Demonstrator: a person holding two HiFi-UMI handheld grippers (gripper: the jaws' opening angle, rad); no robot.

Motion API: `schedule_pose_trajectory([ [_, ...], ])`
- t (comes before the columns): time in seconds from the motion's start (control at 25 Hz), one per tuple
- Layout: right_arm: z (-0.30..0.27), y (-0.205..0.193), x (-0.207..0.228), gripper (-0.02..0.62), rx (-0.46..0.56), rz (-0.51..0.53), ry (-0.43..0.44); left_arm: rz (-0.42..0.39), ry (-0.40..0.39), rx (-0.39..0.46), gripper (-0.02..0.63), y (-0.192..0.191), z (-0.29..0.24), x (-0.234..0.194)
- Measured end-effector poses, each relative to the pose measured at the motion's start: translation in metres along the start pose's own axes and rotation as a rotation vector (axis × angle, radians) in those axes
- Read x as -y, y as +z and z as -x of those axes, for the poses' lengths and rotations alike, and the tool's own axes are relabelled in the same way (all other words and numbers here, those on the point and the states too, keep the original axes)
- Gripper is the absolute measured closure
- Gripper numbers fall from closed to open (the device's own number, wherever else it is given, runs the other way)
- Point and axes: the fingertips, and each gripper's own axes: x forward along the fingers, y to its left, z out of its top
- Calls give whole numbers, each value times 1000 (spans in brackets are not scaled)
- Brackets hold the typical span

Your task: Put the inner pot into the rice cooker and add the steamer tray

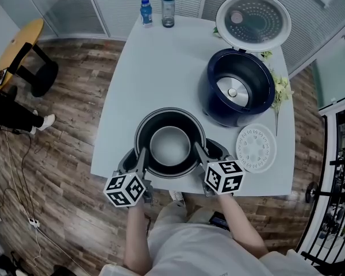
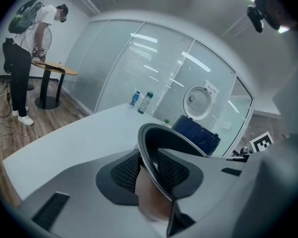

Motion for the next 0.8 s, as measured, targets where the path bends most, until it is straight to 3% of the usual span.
schedule_pose_trajectory([
  [0.24,3,2,0,479,10,-54,3,14,-5,5,502,0,2,-1],
  [0.8,16,26,-16,485,55,-32,34,17,-10,74,508,23,18,5],
])
